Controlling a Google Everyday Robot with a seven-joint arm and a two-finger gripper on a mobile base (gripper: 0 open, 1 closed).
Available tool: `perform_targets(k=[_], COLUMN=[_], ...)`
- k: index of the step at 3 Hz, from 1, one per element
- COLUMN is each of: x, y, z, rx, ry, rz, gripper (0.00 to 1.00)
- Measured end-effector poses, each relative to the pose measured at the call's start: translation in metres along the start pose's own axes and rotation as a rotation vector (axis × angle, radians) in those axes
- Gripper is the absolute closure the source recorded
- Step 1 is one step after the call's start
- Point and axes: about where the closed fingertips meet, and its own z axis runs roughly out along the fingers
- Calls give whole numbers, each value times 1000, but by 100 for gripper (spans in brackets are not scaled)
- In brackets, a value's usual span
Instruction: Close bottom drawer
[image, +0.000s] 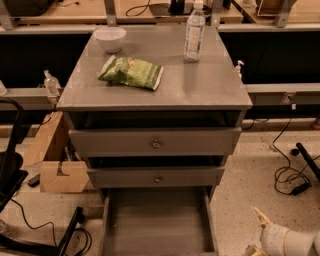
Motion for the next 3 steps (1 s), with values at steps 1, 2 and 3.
perform_targets(k=[1, 2, 3], x=[53, 95, 124], y=[21, 41, 65], z=[29, 50, 65], rx=[-44, -90, -141], ry=[-39, -74, -103], rz=[46, 74, 96], gripper=[0, 19, 41])
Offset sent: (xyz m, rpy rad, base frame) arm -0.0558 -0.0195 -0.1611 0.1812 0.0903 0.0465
